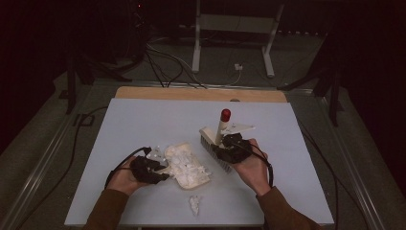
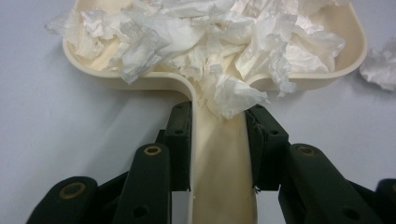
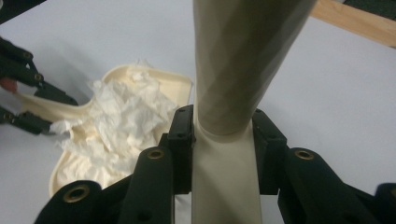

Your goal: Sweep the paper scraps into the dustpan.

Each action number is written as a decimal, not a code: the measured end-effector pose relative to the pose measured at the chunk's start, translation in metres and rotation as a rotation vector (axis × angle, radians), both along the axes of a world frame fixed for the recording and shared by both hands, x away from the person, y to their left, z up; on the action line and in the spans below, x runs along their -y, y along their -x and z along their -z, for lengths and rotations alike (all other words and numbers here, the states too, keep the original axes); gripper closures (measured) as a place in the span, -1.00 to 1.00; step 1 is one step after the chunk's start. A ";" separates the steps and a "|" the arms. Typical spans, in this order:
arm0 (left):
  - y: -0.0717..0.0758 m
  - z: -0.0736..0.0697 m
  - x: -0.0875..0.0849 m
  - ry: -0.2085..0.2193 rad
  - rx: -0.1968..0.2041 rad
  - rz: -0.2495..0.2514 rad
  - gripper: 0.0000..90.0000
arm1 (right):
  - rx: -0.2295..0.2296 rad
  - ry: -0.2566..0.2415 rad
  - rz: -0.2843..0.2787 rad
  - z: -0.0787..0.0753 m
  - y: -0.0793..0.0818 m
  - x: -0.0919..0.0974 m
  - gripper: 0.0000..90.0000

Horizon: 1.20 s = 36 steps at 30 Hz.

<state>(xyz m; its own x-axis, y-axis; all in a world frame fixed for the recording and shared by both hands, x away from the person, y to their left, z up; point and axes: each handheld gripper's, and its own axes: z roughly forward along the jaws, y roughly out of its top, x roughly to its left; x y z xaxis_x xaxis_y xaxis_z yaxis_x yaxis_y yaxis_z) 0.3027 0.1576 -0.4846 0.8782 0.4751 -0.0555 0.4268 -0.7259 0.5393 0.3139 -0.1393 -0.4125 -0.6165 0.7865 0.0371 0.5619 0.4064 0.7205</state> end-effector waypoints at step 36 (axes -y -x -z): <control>0.028 0.005 -0.073 0.013 0.011 -0.115 0.48 | -0.096 -0.075 -0.478 0.006 0.026 0.021 0.49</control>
<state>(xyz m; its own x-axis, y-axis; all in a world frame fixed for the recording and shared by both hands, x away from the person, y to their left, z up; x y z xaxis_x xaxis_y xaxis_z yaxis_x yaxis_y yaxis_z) 0.2743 0.2303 -0.4898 0.8186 0.5719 -0.0532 0.5007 -0.6652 0.5538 0.2879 -0.1605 -0.4181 -0.8989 0.4091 0.1570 0.3901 0.5837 0.7121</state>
